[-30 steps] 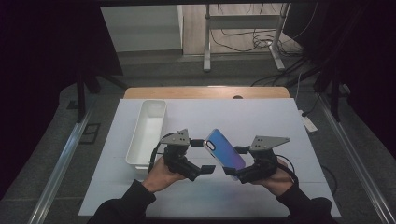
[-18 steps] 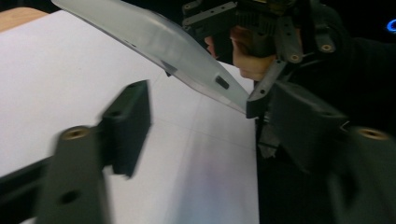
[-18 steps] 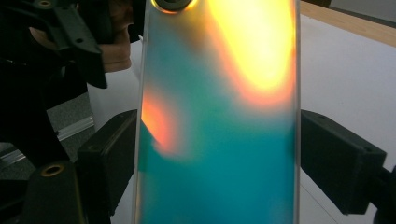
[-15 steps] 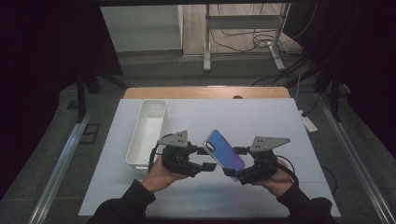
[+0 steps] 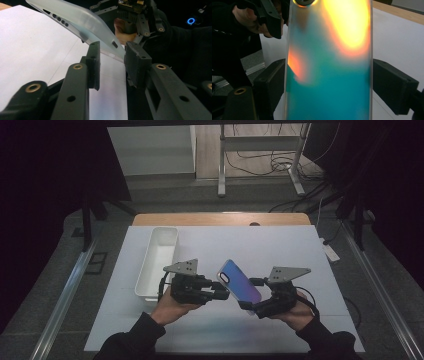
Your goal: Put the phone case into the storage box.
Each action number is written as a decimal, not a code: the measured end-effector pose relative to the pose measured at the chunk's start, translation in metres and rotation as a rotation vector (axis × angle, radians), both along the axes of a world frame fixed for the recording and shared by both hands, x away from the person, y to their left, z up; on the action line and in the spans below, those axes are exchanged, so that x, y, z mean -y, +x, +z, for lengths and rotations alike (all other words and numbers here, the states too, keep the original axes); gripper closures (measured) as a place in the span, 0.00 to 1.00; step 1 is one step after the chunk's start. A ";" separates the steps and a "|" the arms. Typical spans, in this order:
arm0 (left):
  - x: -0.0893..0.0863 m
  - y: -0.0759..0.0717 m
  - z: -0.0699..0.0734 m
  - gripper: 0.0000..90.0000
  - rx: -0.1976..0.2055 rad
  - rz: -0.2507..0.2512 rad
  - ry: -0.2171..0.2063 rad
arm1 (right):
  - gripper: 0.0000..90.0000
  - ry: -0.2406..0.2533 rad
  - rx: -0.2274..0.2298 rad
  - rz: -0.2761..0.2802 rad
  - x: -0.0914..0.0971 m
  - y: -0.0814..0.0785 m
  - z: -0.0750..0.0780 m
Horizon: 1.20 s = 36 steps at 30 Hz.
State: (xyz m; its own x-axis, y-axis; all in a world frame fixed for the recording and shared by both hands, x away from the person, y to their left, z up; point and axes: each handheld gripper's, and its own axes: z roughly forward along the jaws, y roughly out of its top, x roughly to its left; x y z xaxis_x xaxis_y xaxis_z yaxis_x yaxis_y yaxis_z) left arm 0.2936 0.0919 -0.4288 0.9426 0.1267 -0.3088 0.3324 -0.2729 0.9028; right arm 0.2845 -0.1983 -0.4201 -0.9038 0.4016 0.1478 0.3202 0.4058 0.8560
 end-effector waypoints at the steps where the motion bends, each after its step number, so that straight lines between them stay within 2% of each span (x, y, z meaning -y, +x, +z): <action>1: 0.000 0.000 0.000 0.76 -0.004 -0.007 -0.002 | 0.19 0.000 -0.001 0.001 0.000 0.000 0.000; 9: 0.000 0.001 -0.001 0.82 -0.032 -0.036 -0.025 | 0.19 0.006 -0.010 0.023 -0.001 -0.001 -0.001; 13: -0.001 0.003 -0.002 0.89 -0.045 -0.048 -0.025 | 0.19 -0.003 -0.008 0.031 -0.002 -0.001 -0.001; 20: 0.001 0.002 -0.002 0.97 -0.036 -0.113 -0.027 | 0.19 -0.024 -0.014 0.064 -0.005 -0.001 -0.005; 25: 0.003 0.001 -0.002 0.98 -0.010 -0.131 -0.010 | 0.18 -0.027 -0.040 0.100 -0.006 0.002 -0.010; 27: 0.005 -0.001 -0.001 0.98 0.002 -0.137 -0.004 | 0.18 -0.024 -0.064 0.123 -0.007 0.004 -0.011; 31: 0.006 -0.004 0.000 0.99 0.022 -0.123 0.014 | 0.18 -0.032 -0.067 0.116 -0.008 0.004 -0.012; 36: 0.006 -0.003 0.000 0.99 0.023 -0.087 0.040 | 0.18 -0.051 -0.073 0.109 -0.008 0.005 -0.013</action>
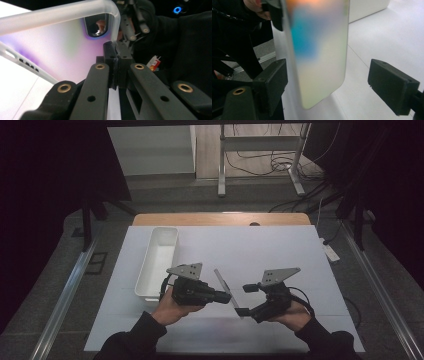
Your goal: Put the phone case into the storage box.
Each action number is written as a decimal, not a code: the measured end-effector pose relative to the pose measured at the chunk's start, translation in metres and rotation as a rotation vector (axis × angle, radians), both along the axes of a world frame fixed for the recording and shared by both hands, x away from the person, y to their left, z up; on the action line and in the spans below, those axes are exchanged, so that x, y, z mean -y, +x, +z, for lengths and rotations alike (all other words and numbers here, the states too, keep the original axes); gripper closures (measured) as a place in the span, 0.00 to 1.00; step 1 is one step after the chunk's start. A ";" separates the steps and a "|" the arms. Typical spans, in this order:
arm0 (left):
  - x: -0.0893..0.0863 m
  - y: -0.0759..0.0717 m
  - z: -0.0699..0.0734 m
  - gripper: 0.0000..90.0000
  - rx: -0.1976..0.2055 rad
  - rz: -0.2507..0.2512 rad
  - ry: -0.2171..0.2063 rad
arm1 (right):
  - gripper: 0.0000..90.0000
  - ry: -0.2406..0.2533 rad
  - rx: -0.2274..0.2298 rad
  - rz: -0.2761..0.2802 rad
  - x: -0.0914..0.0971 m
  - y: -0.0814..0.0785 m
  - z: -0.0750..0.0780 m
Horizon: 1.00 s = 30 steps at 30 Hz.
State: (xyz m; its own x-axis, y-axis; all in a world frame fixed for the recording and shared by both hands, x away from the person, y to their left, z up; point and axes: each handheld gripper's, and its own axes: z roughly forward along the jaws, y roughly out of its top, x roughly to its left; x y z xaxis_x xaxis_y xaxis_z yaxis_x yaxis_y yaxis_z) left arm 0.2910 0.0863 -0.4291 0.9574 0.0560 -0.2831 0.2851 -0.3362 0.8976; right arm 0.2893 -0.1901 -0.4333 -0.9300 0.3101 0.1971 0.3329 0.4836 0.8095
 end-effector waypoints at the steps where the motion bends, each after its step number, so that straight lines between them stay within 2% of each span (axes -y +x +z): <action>1: 0.000 0.000 0.000 0.99 0.001 0.006 0.007 | 0.18 -0.001 0.000 -0.001 0.000 0.000 0.000; 7: 0.000 0.000 0.001 0.99 0.008 0.053 0.040 | 0.17 -0.035 0.009 -0.024 0.001 0.000 -0.001; 20: -0.003 0.001 0.005 0.99 0.032 0.123 0.095 | 0.11 -0.116 0.021 -0.078 0.004 -0.002 -0.004; 30: -0.007 0.004 0.008 0.99 0.048 0.176 0.135 | 0.06 -0.184 0.057 -0.136 0.011 -0.004 -0.006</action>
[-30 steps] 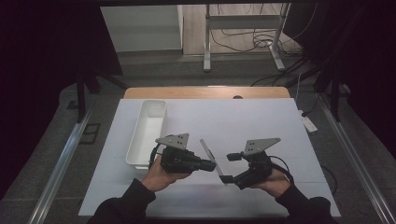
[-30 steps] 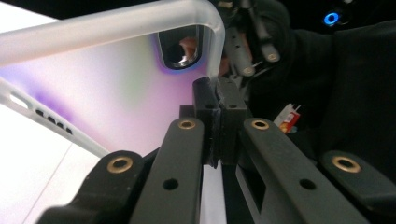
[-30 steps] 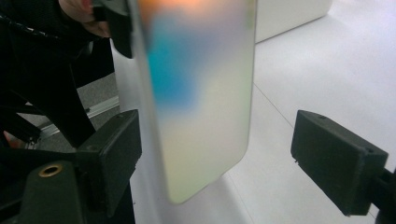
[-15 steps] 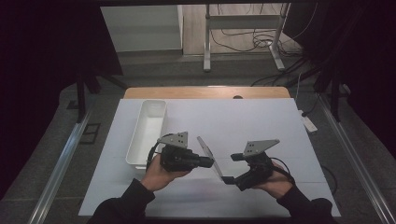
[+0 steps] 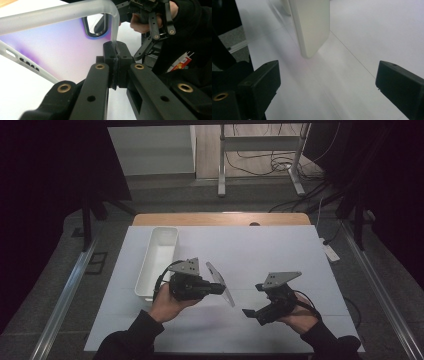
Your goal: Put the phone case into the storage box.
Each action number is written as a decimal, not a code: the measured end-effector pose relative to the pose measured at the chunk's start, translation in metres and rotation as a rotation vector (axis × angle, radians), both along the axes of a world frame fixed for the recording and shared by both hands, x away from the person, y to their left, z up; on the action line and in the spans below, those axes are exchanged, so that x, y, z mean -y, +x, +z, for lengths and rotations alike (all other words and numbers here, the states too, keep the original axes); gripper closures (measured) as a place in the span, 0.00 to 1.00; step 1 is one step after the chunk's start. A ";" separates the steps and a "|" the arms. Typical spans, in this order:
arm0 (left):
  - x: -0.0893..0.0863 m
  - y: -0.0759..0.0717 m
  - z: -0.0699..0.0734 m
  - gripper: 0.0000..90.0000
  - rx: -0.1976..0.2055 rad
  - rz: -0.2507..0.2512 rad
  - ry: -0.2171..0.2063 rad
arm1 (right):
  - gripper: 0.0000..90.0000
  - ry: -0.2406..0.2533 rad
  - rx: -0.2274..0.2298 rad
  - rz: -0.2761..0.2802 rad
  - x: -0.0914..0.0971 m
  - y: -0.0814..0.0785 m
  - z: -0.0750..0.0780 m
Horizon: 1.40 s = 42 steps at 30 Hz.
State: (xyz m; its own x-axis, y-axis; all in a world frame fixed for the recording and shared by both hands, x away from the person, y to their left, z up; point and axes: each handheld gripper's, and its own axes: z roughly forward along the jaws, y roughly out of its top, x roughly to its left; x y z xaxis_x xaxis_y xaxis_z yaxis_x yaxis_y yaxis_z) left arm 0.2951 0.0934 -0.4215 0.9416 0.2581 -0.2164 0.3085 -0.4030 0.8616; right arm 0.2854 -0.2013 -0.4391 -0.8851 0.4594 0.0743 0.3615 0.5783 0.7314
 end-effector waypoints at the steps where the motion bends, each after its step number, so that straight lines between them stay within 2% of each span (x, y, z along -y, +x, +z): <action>1: 0.000 0.000 0.000 0.99 0.001 0.007 0.007 | 0.05 -0.004 -0.001 -0.005 0.001 0.000 0.000; 12: -0.003 0.007 0.003 0.99 0.012 0.052 0.046 | 0.01 -0.050 0.021 -0.035 0.011 -0.007 -0.002; 31: -0.008 0.021 0.005 0.99 0.011 0.132 0.083 | 0.00 -0.023 0.055 -0.157 0.039 -0.016 0.001; 37: -0.011 0.027 0.007 0.99 0.013 0.163 0.095 | 0.00 -0.025 0.066 -0.178 0.046 -0.019 0.001; 42: -0.015 0.031 0.011 0.99 0.016 0.185 0.101 | 0.00 -0.029 0.057 -0.189 0.051 -0.020 0.000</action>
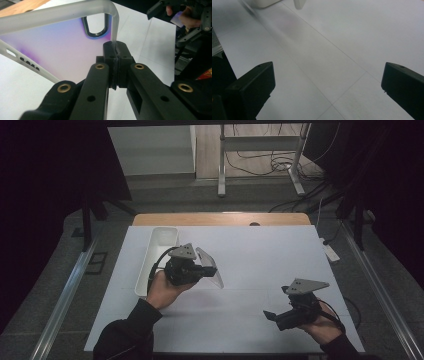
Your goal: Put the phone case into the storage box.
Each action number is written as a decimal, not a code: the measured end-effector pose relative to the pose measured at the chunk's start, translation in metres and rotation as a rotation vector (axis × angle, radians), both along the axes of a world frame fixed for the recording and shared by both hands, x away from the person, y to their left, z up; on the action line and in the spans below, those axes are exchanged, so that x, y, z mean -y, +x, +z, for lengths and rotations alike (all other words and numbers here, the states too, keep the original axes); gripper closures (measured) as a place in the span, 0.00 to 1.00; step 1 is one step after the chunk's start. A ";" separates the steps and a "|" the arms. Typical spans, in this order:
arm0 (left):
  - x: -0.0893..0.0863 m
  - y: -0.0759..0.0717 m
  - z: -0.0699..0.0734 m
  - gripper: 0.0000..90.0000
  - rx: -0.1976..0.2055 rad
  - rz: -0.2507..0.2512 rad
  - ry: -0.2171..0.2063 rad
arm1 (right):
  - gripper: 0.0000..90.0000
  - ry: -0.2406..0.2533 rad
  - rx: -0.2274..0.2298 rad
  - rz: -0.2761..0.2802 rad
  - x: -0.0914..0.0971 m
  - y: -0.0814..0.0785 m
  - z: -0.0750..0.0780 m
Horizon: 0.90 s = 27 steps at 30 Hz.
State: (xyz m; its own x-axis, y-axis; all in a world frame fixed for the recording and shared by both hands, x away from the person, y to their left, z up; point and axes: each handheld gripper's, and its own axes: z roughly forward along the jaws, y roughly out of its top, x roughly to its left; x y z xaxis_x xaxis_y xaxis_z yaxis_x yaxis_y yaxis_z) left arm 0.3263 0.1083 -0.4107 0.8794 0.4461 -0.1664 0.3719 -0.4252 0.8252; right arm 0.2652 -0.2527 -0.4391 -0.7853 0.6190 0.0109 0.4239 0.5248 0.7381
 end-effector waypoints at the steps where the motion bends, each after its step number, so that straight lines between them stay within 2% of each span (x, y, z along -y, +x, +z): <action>1: -0.001 0.001 0.001 0.99 0.002 0.006 0.001 | 0.00 -0.005 0.004 -0.002 0.002 -0.001 -0.001; 16: -0.014 0.015 0.015 0.99 0.018 0.062 0.033 | 0.00 0.000 0.014 -0.074 0.027 -0.008 -0.003; 27: -0.023 0.024 0.024 0.99 0.029 0.106 0.052 | 0.00 0.017 -0.002 -0.136 0.047 -0.014 -0.006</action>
